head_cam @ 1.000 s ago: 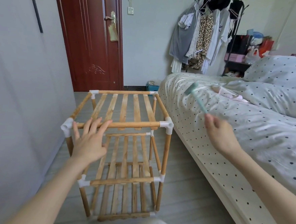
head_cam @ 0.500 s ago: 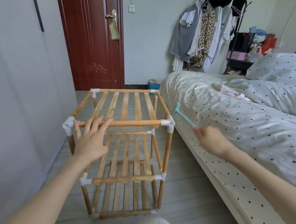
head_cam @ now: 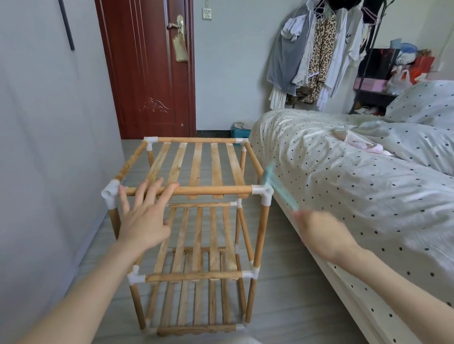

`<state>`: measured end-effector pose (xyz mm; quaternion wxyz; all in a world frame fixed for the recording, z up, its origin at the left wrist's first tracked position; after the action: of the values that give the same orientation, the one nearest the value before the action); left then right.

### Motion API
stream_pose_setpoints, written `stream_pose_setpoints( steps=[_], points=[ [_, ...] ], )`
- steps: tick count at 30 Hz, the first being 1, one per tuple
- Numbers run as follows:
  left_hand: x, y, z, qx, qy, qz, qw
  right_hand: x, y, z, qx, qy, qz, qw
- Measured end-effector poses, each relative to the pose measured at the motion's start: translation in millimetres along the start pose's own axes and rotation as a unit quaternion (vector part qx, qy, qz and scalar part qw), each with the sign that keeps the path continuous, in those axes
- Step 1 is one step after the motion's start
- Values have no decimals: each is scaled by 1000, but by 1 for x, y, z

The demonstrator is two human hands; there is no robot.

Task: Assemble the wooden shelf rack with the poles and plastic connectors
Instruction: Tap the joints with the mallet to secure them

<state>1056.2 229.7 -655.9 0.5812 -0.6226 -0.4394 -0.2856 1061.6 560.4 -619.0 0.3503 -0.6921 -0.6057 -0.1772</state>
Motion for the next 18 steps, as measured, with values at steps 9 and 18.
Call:
stream_pose_setpoints(
  steps=[9, 18],
  points=[
    [2, 2, 1, -7, 1, 0, 1000, -8, -8, 8, -25, 50, -68, 996],
    [1, 4, 2, -15, 35, -15, 999, -23, -67, -29, 19, -174, 1, 985]
  ],
)
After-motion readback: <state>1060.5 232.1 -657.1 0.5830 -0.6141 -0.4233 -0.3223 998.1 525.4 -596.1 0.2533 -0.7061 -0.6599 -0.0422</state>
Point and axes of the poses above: each hand's wrist, its own y-axis away from the middle knuckle, its own x-axis out of the back of the hand, z = x × y, the point moved 6 cm from there along -y, towards the middle knuckle, and after that the axes turned 10 degrees about -y, right-handed, at the moved point
